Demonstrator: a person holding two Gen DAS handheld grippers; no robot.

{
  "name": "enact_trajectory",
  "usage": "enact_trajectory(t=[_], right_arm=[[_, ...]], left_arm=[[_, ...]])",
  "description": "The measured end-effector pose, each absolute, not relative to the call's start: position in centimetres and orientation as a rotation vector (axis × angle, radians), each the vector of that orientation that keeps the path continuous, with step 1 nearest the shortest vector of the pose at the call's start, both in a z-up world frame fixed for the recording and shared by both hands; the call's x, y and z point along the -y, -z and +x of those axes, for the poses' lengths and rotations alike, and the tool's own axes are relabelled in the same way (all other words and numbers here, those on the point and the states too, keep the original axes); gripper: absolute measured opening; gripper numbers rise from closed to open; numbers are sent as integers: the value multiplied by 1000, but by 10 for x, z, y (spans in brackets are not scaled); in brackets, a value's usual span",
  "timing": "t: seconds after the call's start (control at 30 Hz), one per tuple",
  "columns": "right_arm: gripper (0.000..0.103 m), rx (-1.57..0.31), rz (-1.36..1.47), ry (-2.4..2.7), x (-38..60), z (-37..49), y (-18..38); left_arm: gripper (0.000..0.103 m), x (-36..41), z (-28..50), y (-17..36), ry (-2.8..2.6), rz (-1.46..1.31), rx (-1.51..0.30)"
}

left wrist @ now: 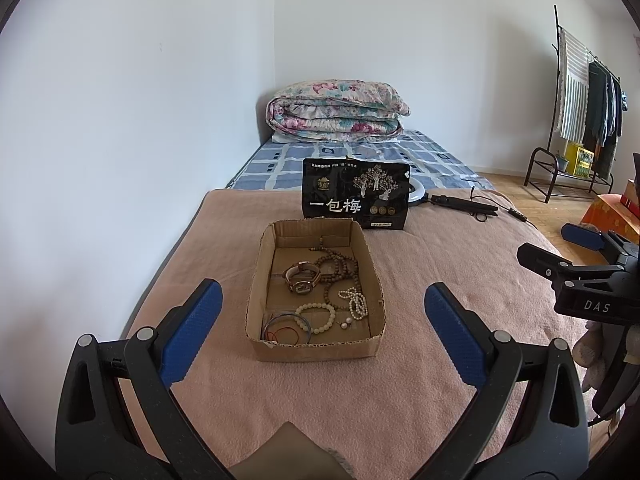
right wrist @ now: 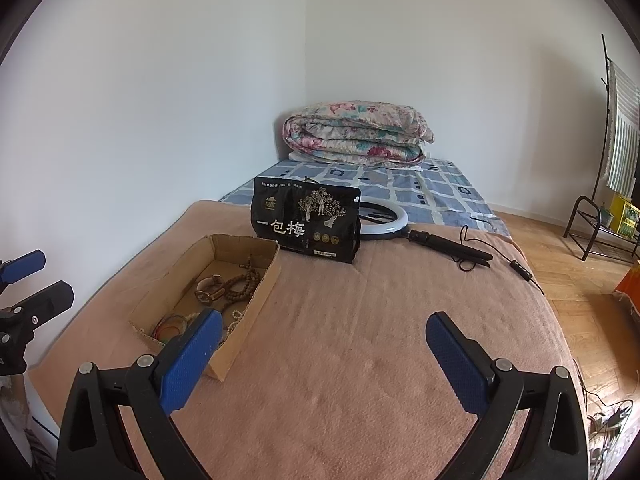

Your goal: Organize jewelry

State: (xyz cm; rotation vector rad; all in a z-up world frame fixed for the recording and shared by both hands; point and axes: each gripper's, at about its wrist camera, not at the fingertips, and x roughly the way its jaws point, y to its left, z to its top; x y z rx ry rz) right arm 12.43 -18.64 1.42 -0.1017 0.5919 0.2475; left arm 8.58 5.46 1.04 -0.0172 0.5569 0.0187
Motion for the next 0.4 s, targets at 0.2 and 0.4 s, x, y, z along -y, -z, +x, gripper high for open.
enact_trajectory(t=[0.2,0.4], right_arm=[[103,-595,-102,-249,186,124,-13],[103,-594,-102,-249,186,125,-13]], left_arm=[[103,-55,85,-11,-19,-17,-556],[103,-54,85,-12,-19,-19,-556]])
